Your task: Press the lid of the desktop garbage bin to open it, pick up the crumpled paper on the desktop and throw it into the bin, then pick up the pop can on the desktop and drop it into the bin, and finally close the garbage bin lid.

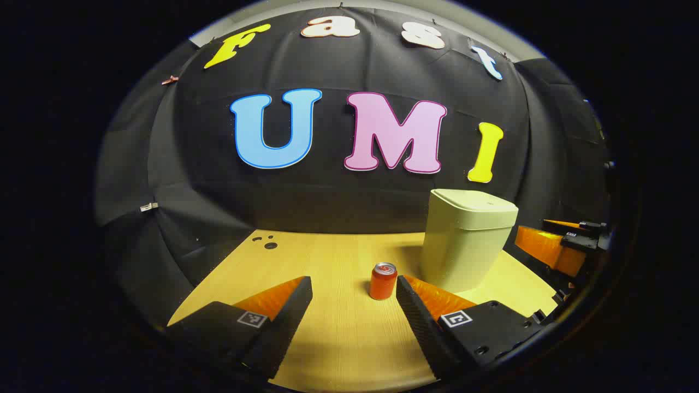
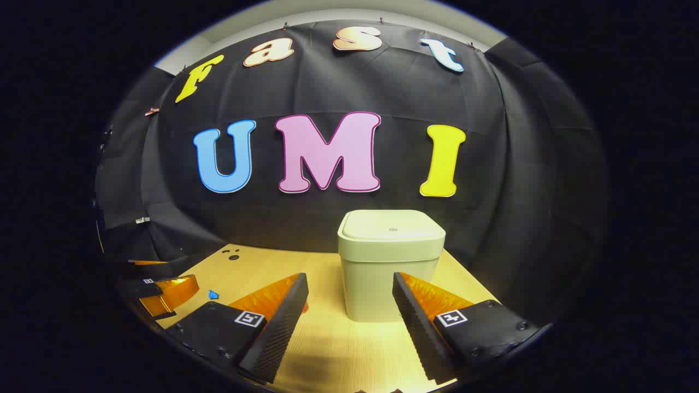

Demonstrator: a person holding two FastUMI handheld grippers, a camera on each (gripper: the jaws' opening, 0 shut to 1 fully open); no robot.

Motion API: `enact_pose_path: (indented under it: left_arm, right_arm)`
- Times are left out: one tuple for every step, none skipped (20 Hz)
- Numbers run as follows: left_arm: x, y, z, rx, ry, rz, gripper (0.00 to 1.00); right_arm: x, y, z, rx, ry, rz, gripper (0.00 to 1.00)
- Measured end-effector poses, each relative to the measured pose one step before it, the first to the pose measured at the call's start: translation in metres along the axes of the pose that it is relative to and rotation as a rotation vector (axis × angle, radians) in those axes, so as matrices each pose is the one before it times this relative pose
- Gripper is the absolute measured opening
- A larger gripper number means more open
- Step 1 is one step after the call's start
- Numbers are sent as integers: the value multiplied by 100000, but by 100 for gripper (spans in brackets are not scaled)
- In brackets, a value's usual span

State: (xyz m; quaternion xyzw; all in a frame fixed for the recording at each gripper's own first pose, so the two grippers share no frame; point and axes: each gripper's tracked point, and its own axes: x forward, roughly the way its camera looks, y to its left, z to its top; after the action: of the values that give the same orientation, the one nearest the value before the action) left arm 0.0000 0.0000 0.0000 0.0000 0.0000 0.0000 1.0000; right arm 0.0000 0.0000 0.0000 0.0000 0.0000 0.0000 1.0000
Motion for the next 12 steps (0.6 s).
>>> enact_pose_path:
  left_arm:
    - [48, 42, 3, 37, -91, 178, 99]
    - [-15, 149, -23, 189, -63, 308, 99]
    - [36, 73, 61, 197, -139, 123, 99]
    - [37, -19, -182, 255, -6, -136, 99]
    - [32, 5, -26, 324, 193, 117, 99]
    - [97, 78, -179, 82, 265, 33, 99]
    - [-1, -92, 3, -162, 166, -161, 99]
    - [19, 95, -164, -241, 262, -58, 99]
    - [14, -57, -11, -142, 258, 41, 99]
    - [36, 23, -176, -96, 188, 106, 99]
    - [75, 42, 18, -54, 159, 193, 99]
    - [47, 16, -158, -54, 131, 90, 99]
  right_arm:
    - [-23, -1, -39, 199, 52, 116, 98]
    - [32, 58, -155, 133, 170, 105, 98]
    - [75, 92, -14, 59, 471, -15, 98]
    - [-8, -7, -173, 82, 301, 95, 98]
    - [10, 28, -9, -42, 130, -15, 98]
    - [91, 49, -93, -237, 244, 63, 98]
    - [76, 19, -30, -313, 255, 35, 98]
    - [-57, 70, -39, -352, 257, 143, 98]
    - [58, 35, -118, -269, 321, 284, 98]
    - [-37, 92, -220, -209, 400, 303, 98]
    - [27, 85, -85, -226, 428, 317, 98]
    - [-45, 85, -167, -245, 328, 216, 98]
